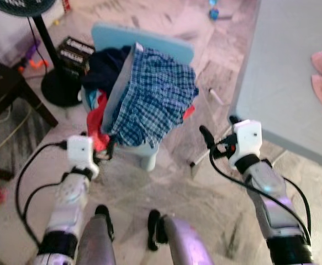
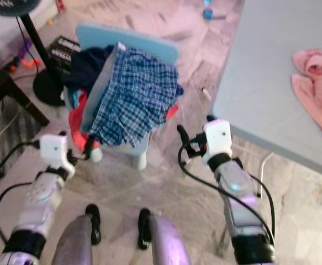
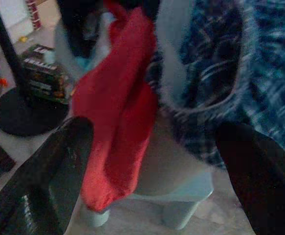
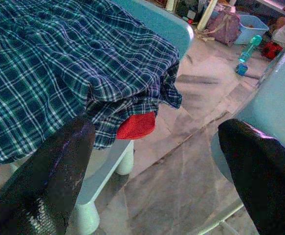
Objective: Hang hanger
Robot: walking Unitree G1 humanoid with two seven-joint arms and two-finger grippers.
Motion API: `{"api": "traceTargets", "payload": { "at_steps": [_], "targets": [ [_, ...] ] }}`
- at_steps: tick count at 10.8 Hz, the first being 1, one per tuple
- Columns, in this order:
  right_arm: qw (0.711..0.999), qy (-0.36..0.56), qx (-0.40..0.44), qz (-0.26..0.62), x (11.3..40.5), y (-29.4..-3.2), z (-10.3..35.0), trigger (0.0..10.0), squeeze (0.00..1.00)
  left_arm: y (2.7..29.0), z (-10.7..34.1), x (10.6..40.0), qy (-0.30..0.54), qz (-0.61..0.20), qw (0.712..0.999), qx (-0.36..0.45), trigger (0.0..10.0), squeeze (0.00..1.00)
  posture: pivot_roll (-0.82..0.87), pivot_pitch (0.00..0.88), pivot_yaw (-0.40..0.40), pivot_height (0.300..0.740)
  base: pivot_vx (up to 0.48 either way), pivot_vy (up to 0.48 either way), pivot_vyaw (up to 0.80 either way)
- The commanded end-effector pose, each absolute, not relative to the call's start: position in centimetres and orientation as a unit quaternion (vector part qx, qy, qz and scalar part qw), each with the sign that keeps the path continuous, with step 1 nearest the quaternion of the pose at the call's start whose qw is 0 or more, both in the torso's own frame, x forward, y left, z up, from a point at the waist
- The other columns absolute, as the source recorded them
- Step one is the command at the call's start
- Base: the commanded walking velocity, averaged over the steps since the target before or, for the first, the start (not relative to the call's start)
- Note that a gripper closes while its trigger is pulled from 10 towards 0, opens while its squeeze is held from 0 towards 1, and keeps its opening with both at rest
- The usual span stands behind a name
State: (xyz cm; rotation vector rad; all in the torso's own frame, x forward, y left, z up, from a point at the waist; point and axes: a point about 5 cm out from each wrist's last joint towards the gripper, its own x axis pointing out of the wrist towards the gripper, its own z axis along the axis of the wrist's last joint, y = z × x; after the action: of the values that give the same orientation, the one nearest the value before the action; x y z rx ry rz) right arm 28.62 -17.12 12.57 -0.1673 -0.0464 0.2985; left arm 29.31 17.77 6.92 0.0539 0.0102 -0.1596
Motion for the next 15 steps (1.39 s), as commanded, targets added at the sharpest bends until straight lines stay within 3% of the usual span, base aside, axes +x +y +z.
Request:
{"api": "traceTargets", "payload": {
  "at_steps": [1,2,11,13,15],
  "targets": [
    [0.987,-0.015,-0.095,0.127,28.1,-18.4,12.5,10.0,0.00,16.3,5.9,29.0,0.027,-0.125,0.991,0.028,10.0,0.49,-0.12,0.338,-0.200,0.740,0.000,0.000,0.00],
    [0.987,-0.014,-0.094,0.127,28.1,-18.3,12.5,10.0,0.00,15.9,6.0,29.2,0.023,-0.136,0.990,0.028,10.0,0.00,-0.12,0.338,-0.200,0.740,0.000,0.000,0.00],
    [0.987,-0.015,-0.099,0.129,28.4,-18.0,12.5,10.0,0.00,17.8,6.4,31.3,-0.008,-0.072,0.993,0.091,10.0,0.00,-0.14,0.317,-0.205,0.740,0.000,0.000,0.00],
    [0.987,-0.018,-0.103,0.123,28.4,-18.4,12.8,10.0,0.00,17.5,7.2,31.9,-0.030,-0.070,0.992,0.098,0.0,0.00,-0.15,0.310,-0.202,0.740,0.000,0.000,0.00],
    [0.987,-0.017,-0.104,0.124,28.4,-18.2,12.6,10.0,0.00,17.4,7.2,32.0,-0.039,-0.069,0.991,0.107,0.0,0.00,-0.14,0.307,-0.202,0.740,0.000,0.000,0.00]
  ]
}}
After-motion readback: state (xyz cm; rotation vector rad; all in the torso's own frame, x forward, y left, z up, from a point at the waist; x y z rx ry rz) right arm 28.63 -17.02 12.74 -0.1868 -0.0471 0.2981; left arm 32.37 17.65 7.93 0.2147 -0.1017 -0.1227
